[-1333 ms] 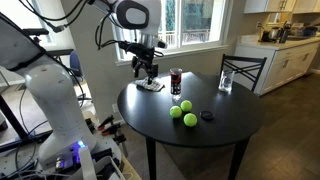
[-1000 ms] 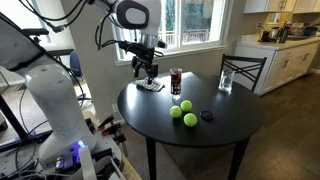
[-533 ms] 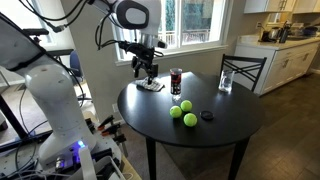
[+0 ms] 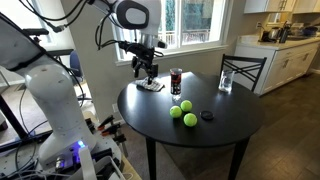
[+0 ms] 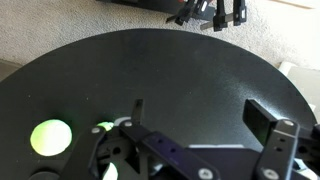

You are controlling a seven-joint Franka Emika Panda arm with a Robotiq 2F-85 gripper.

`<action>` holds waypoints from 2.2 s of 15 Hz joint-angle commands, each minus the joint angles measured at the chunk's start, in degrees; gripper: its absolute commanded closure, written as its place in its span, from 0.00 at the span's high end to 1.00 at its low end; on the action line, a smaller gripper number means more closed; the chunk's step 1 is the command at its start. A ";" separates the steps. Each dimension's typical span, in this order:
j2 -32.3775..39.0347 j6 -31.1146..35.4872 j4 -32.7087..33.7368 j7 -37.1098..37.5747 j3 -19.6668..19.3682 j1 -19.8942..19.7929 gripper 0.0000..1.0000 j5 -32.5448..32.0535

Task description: Place one tennis ball inside the canister

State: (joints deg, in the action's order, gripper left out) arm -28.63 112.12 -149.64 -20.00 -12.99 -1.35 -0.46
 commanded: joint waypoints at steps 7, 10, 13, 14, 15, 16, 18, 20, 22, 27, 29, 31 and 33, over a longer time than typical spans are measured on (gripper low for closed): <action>13.96 13.48 0.85 0.32 -0.36 -1.56 1.00 3.31; 18.03 15.73 1.74 1.12 0.29 -2.30 1.00 3.89; 21.16 19.33 2.18 2.13 0.61 -3.05 1.00 3.82; 22.36 21.32 2.23 2.04 0.54 -3.21 1.00 4.07; 23.53 23.13 2.39 2.63 0.62 -3.48 1.00 3.73; 24.95 25.12 2.50 2.93 0.64 -3.82 1.00 3.36; 27.51 28.40 2.60 4.08 0.81 -4.44 1.00 2.65; 30.67 32.32 2.69 5.47 0.95 -5.15 1.00 2.15; 33.90 36.99 2.87 6.87 1.01 -5.86 1.00 1.94; 39.95 44.70 4.87 11.15 0.89 -6.57 1.00 -0.40; 41.51 46.44 6.29 12.93 0.82 -6.28 1.00 -1.12; 42.49 47.12 7.88 14.19 1.07 -5.90 1.00 -1.53; 42.68 46.81 9.14 13.88 2.27 -5.89 1.00 -0.68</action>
State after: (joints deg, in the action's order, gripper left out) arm 13.28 157.91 -141.97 -8.14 -12.31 -6.82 -0.32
